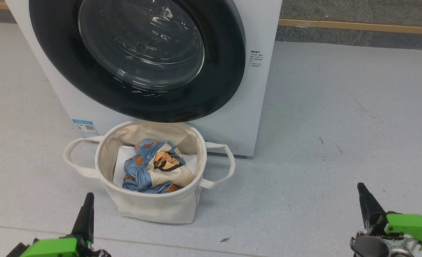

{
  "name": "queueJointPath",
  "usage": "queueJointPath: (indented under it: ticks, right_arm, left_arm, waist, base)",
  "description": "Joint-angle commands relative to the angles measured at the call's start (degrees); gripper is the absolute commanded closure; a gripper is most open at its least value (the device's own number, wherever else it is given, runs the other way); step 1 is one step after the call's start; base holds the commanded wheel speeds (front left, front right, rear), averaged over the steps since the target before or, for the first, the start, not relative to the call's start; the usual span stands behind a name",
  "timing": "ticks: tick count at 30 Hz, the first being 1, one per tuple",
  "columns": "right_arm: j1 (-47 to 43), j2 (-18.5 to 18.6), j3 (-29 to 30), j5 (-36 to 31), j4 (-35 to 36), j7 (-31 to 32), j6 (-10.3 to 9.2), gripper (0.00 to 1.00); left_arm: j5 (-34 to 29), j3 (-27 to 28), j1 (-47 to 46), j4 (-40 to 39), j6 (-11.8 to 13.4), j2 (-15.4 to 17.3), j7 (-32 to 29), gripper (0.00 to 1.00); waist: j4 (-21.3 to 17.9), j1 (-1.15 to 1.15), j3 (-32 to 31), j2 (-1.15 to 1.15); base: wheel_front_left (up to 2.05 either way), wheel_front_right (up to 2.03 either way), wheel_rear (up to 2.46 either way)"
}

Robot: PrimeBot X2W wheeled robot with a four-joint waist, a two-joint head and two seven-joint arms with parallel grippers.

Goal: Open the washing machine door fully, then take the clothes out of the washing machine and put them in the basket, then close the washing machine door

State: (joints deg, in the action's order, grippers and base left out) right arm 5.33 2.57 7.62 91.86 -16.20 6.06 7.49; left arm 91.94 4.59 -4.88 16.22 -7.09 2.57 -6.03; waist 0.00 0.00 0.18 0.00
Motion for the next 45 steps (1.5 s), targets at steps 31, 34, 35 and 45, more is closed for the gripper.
queueJointPath:
  ticks: [31,34,35,45]
  right_arm:
    - [0.9,0.3,-1.1,0.3,2.2,0.4,0.0,1.0]
    - [0.9,0.3,-1.1,0.3,2.2,0.4,0.0,1.0]
    - [0.9,0.3,-1.1,0.3,2.2,0.4,0.0,1.0]
    - [0.9,0.3,-1.1,0.3,2.2,0.4,0.0,1.0]
  left_arm:
    - [0.2,1.9,-1.3,-2.2,-0.4,0.3,-0.5,1.0]
    - [0.2,1.9,-1.3,-2.2,-0.4,0.3,-0.5,1.0]
    - [0.2,1.9,-1.3,-2.2,-0.4,0.3,-0.5,1.0]
    - [0.2,1.9,-1.3,-2.2,-0.4,0.3,-0.5,1.0]
  waist:
    - [0.0,0.0,0.0,0.0]
    - [0.0,0.0,0.0,0.0]
    - [0.0,0.0,0.0,0.0]
    - [0.0,0.0,0.0,0.0]
  base:
    - [0.0,0.0,0.0]
    - [0.0,0.0,0.0]
    - [0.0,0.0,0.0]
    - [0.0,0.0,0.0]
